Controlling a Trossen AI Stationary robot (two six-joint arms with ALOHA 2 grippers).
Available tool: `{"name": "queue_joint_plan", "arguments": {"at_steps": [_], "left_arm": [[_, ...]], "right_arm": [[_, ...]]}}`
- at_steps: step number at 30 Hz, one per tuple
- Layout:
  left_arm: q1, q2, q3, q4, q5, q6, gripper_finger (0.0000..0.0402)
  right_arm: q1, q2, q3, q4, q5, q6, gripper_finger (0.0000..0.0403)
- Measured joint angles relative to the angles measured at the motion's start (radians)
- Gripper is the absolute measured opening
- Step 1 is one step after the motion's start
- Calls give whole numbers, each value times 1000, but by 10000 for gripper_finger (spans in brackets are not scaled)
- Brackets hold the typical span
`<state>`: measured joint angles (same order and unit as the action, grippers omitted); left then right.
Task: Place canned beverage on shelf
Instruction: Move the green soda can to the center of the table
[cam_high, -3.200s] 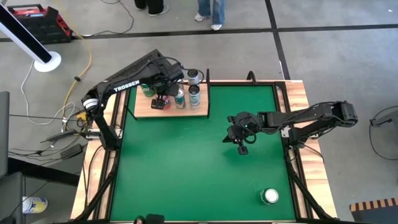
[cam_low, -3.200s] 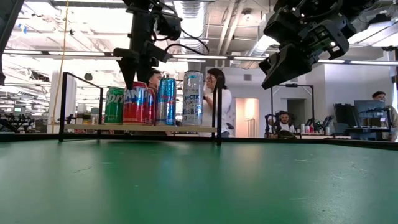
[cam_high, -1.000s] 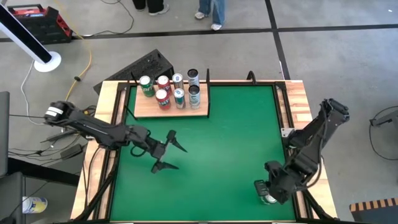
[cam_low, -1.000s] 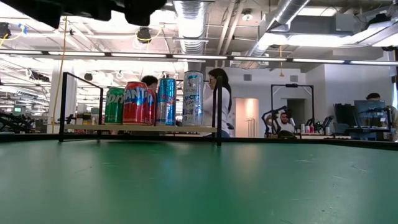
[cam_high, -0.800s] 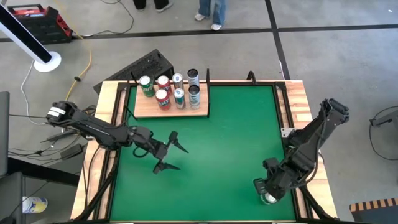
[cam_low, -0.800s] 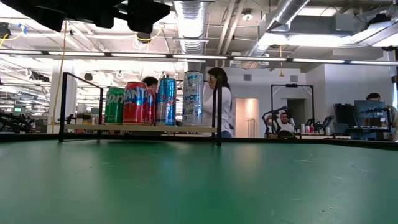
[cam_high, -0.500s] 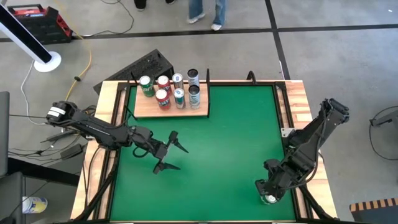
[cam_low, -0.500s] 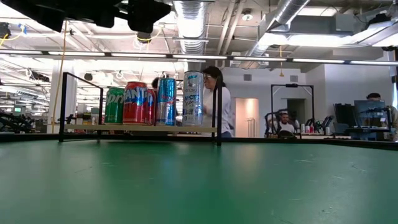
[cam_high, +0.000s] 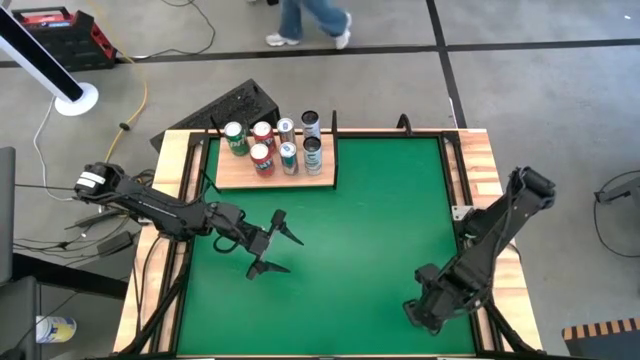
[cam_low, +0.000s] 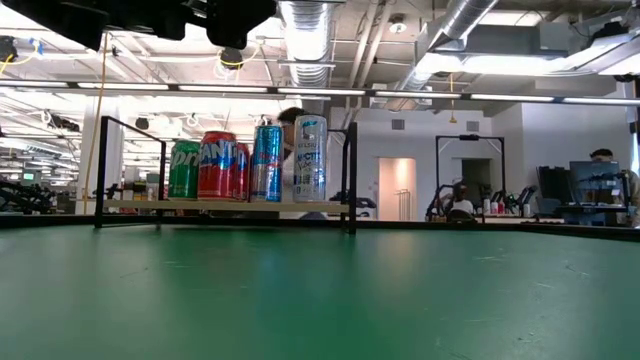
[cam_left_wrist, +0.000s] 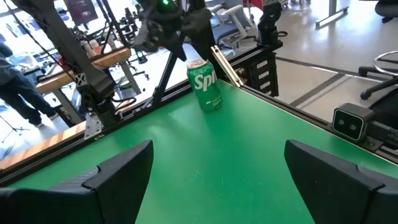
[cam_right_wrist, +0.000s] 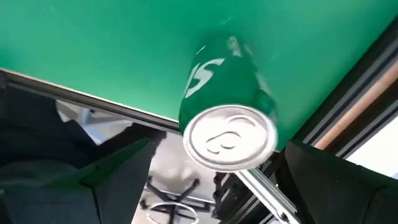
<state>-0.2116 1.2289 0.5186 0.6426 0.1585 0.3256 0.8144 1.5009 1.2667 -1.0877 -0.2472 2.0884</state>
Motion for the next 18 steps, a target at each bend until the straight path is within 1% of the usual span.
{"name": "queue_joint_plan", "arguments": {"at_steps": [3,9,12,18], "left_arm": [[0,0,0,6,0,0,348],[0,0,0,11,0,-1,348],[0,0,0,11,0,-5,348],[0,0,1,21,1,-6,348]], "right_arm": [[-5,44,0,32,-55,-50,392],[-4,107,3,29,-147,-71,393],[-1,141,-2,34,-119,-85,393],[-10,143,-1,24,-96,-133,393]]}}
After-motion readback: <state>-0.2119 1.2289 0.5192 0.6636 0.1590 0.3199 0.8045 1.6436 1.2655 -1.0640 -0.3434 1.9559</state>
